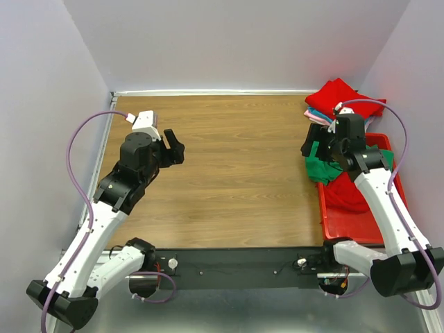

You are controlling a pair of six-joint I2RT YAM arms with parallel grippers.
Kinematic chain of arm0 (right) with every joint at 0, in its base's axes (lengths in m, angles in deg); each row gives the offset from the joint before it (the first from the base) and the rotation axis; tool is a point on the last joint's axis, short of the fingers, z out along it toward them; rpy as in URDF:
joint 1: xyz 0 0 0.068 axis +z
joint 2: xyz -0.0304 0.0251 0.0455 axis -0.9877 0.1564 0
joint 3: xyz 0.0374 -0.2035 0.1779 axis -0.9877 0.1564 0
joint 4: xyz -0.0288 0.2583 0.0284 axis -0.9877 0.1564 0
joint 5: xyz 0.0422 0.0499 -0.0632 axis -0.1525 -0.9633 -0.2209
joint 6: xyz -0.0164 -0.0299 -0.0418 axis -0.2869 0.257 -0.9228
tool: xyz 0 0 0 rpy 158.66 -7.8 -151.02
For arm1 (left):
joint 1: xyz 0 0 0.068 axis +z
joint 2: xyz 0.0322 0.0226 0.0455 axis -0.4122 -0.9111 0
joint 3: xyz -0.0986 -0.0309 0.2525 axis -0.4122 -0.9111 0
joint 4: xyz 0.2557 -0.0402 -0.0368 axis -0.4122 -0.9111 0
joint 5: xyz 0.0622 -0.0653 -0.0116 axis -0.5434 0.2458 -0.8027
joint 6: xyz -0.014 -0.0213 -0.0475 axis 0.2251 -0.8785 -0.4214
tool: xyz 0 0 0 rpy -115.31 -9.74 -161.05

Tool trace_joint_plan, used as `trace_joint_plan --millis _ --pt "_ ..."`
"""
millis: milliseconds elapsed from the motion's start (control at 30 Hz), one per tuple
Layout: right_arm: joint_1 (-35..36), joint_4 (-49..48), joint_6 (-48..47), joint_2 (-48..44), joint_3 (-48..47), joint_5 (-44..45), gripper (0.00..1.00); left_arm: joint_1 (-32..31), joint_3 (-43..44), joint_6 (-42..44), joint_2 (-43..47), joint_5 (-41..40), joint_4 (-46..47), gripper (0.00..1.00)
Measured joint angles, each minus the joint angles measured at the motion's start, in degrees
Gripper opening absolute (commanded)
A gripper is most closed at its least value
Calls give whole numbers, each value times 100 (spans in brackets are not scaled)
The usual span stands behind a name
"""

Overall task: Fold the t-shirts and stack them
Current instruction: Grab the tshirt from the pile

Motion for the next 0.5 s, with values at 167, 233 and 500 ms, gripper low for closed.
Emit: trace_joint_plan --millis 167,233,500 --pt "0 -2 28 -96 0 7 100 0 98 4 -11 -33 -81 79" --pt "0 -2 46 -140 -2 20 100 0 105 50 -35 2 -96 79" --pt "0 -7 278 -234 -133 501 100 0 284 155 -304 94 -76 91"
